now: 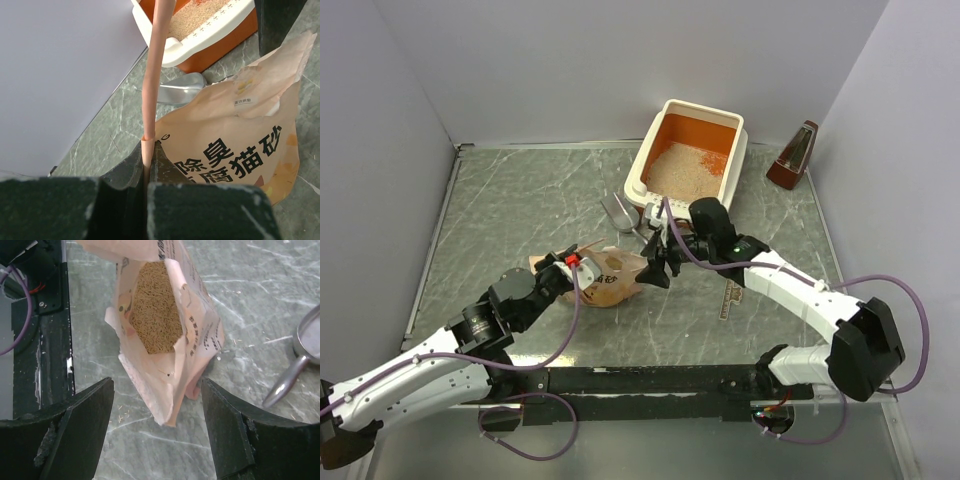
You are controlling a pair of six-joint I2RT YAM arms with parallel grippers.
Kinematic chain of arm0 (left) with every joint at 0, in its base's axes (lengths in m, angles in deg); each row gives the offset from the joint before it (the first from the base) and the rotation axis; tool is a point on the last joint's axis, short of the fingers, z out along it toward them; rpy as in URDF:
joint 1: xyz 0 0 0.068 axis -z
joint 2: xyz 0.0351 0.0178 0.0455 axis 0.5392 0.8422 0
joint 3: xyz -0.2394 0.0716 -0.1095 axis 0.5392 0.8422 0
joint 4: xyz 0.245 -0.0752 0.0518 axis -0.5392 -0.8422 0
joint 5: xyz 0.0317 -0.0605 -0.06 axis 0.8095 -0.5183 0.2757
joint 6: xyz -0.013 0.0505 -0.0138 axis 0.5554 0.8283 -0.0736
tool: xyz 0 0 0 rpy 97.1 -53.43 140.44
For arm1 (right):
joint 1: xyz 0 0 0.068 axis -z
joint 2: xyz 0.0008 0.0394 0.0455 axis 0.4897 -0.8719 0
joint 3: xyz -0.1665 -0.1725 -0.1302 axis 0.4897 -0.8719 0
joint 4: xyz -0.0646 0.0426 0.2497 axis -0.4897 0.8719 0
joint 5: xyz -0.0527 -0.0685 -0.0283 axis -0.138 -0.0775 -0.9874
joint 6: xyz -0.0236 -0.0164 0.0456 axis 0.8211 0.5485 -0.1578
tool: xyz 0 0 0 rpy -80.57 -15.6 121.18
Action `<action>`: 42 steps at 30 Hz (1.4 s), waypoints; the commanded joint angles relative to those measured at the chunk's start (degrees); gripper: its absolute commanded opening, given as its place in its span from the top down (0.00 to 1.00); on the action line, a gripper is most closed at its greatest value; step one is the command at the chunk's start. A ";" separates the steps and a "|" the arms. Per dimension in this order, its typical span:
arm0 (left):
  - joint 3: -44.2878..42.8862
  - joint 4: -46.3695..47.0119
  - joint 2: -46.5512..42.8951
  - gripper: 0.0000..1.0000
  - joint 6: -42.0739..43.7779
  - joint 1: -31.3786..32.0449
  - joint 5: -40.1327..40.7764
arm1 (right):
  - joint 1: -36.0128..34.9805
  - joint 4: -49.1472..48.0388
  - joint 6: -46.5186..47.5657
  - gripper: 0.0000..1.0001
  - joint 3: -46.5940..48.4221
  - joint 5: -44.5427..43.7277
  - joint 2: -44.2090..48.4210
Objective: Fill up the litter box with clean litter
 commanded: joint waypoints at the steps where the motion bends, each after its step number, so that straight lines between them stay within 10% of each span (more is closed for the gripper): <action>1: -5.91 11.26 -2.00 0.99 -0.95 -0.62 -1.45 | -1.91 -4.68 2.03 0.24 1.43 2.33 -2.30; 9: -5.73 11.52 -2.17 0.99 -1.03 -0.88 -1.63 | -2.88 -7.76 0.19 0.41 2.22 2.68 -5.21; 13: -5.73 11.17 -2.09 0.99 -1.04 -0.97 -1.72 | -2.88 -8.29 -1.04 1.00 2.48 1.11 -5.65; 35: -23.05 -11.95 8.81 0.98 -21.95 -1.06 -31.41 | -1.74 17.63 -6.05 1.00 -4.35 -18.66 17.55; 42: -14.88 -7.81 8.73 0.64 -23.80 -1.14 -40.82 | -1.56 16.23 -12.02 1.00 -11.14 -26.93 25.37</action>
